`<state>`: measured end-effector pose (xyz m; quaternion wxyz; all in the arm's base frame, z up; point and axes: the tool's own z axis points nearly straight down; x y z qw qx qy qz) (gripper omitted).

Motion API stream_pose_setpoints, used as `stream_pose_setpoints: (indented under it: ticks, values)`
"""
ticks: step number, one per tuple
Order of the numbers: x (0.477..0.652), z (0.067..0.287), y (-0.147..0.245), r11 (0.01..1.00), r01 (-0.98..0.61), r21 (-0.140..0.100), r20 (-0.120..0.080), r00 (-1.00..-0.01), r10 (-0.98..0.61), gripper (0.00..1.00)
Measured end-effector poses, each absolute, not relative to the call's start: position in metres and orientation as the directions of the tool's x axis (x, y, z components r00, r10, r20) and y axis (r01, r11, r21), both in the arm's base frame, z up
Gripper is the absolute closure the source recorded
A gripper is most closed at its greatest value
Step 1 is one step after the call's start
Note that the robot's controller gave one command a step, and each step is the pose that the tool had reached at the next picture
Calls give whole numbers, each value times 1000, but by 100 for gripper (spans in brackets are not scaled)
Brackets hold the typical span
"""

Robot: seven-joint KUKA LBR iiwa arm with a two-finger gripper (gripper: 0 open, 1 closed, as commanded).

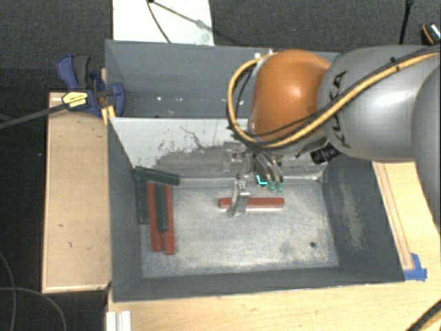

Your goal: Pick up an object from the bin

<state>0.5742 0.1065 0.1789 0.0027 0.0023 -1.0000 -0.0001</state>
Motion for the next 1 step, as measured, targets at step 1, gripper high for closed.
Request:
stream_pose_setpoints:
  ticks: [1]
  values:
    - [586, 68, 74, 993, 121, -1, 5, -993, 121, 0]
